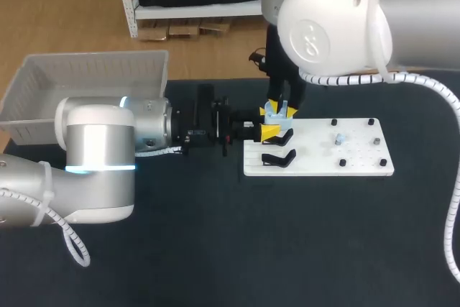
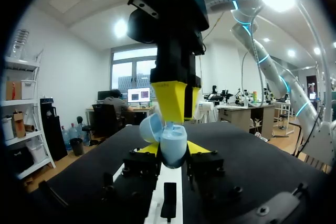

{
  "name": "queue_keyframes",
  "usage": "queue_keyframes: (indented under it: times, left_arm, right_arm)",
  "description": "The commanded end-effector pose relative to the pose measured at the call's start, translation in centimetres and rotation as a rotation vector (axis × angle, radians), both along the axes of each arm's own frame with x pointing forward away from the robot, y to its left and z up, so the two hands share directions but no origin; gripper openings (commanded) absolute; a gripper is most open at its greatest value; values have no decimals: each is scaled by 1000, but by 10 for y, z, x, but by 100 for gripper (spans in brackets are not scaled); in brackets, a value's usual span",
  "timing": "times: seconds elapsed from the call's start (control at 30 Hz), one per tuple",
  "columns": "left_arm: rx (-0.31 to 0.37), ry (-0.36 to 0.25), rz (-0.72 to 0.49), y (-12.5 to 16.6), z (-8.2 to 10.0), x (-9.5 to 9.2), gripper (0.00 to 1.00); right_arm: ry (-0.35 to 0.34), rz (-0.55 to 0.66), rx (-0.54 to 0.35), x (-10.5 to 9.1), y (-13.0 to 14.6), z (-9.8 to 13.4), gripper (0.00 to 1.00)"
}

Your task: Pick up each earbud case from the left stands, insert the matching earbuds, close the lid, and place the case in the box.

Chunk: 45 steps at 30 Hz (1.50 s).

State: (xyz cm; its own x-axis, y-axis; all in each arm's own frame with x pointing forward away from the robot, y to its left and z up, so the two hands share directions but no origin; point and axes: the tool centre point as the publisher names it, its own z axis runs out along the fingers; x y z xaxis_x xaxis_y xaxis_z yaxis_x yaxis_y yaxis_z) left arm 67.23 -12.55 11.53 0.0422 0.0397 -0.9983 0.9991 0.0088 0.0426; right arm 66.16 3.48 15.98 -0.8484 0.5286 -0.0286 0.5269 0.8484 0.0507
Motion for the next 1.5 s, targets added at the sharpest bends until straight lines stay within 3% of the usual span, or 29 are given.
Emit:
queue_keyframes:
  times: [0.03,0.07,0.13,0.3,0.53,0.63,0.7,0.87,0.93,1.2,1.5]
  left_arm:
    - [-3,-2,3,0,-1,0,0]
    - [-3,-2,3,0,-1,0,0]
    - [-3,-2,3,0,-1,0,0]
    - [-3,-2,3,0,-1,0,0]
    - [-3,-2,3,0,-1,0,0]
    - [-3,-2,3,0,-1,0,0]
    - [-3,-2,3,0,-1,0,0]
    - [-3,-2,3,0,-1,0,0]
    - [-3,-2,3,0,-1,0,0]
    - [-3,-2,3,0,-1,0,0]
    - [-3,-2,3,0,-1,0,0]
  right_arm:
    - [6,-1,-1,2,1,-1,0]
    - [6,-1,0,2,1,-2,0]
    - [7,-1,4,2,1,-2,27]
    - [5,2,18,-1,0,2,48]
    - [-57,47,97,-18,-13,26,42]
    - [-93,121,173,-26,-27,36,37]
    - [-133,201,202,-29,-39,40,41]
    - [-210,341,266,-22,-75,44,40]
    - [-242,373,250,-19,-90,44,42]
    - [-249,459,169,-3,-135,23,47]
    - [-225,554,164,2,-146,-8,49]
